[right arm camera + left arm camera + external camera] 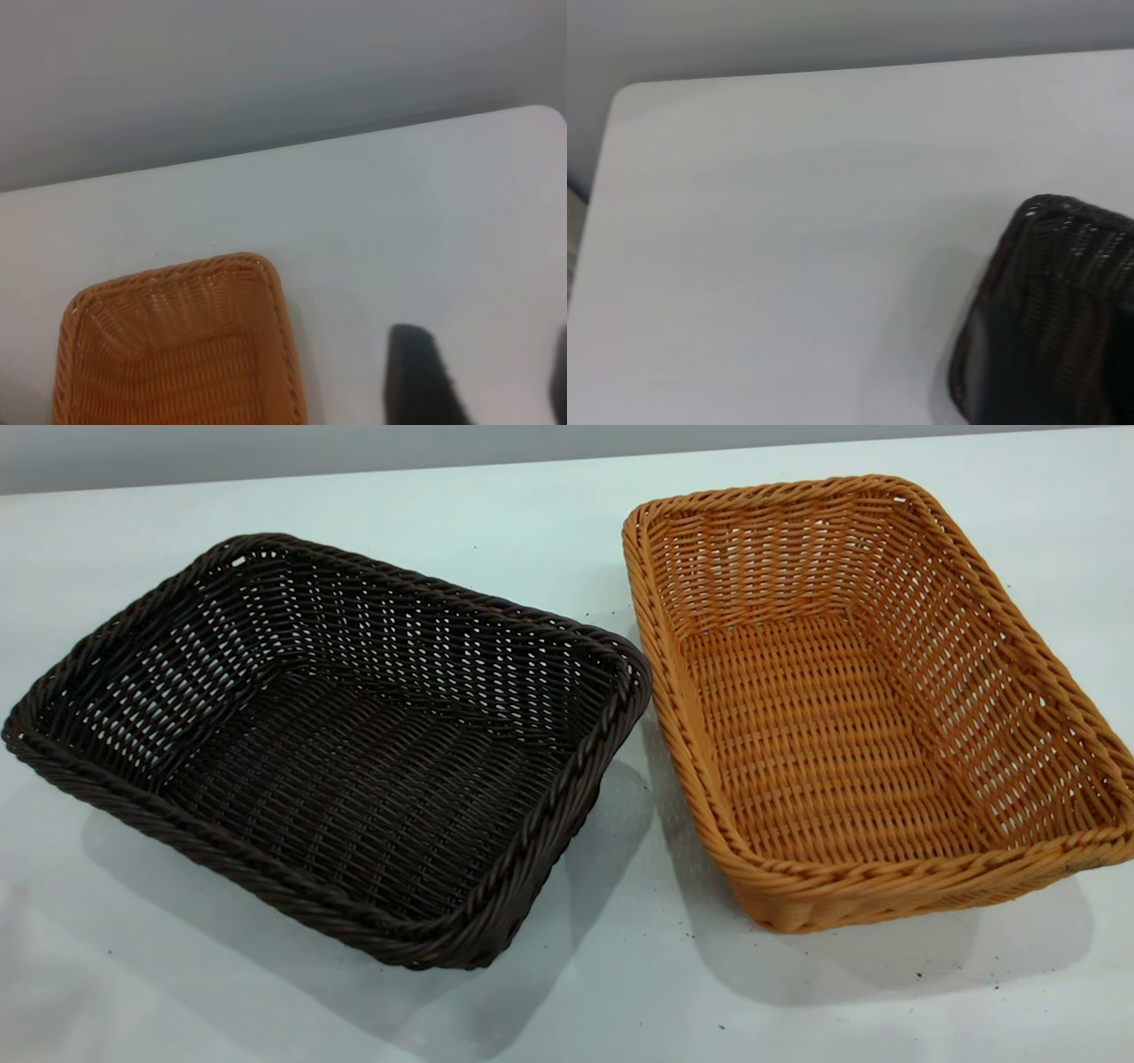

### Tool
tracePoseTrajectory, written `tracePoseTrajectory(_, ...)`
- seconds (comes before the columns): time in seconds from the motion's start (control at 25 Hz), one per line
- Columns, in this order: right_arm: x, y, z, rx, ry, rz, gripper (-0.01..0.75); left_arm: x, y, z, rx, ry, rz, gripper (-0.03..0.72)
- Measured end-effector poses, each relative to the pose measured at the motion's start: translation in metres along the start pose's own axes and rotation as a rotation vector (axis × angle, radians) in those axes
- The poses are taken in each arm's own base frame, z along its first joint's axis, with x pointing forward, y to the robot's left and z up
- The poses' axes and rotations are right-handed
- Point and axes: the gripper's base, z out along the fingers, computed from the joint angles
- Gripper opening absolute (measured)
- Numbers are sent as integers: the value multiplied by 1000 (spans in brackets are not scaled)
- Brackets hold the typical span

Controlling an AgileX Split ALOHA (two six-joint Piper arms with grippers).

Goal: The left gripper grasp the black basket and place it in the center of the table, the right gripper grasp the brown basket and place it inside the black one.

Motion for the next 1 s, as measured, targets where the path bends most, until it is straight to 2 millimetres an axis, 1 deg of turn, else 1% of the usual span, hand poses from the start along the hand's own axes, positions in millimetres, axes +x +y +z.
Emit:
tracePoseTrajectory(0.08,-1,0,0,2,-8,-1,433,0,0,0,-2,0,0,382)
tracePoseTrajectory(0.12,-1,0,0,3,-11,-1,461,0,0,0,-2,-2,0,419)
tracePoseTrajectory(0.2,-2,-1,0,6,-26,-1,510,-2,0,0,0,-24,-3,467)
tracePoseTrajectory(0.28,-5,0,0,4,-52,9,532,-4,-1,0,7,-38,-11,489)
tracePoseTrajectory(0.36,-7,1,0,-9,-73,30,540,-6,-2,3,18,-59,-25,494)
tracePoseTrajectory(0.48,-8,2,0,-30,-81,60,541,-12,-4,11,45,-78,-60,498)
tracePoseTrajectory(0.64,-11,2,0,-32,-113,73,542,-20,-5,33,55,-96,-89,498)
tracePoseTrajectory(0.8,-14,1,0,-24,-144,74,542,-29,-6,63,78,-124,-155,498)
tracePoseTrajectory(1.0,-13,0,15,-35,-89,103,542,-38,-5,100,71,-160,-201,499)
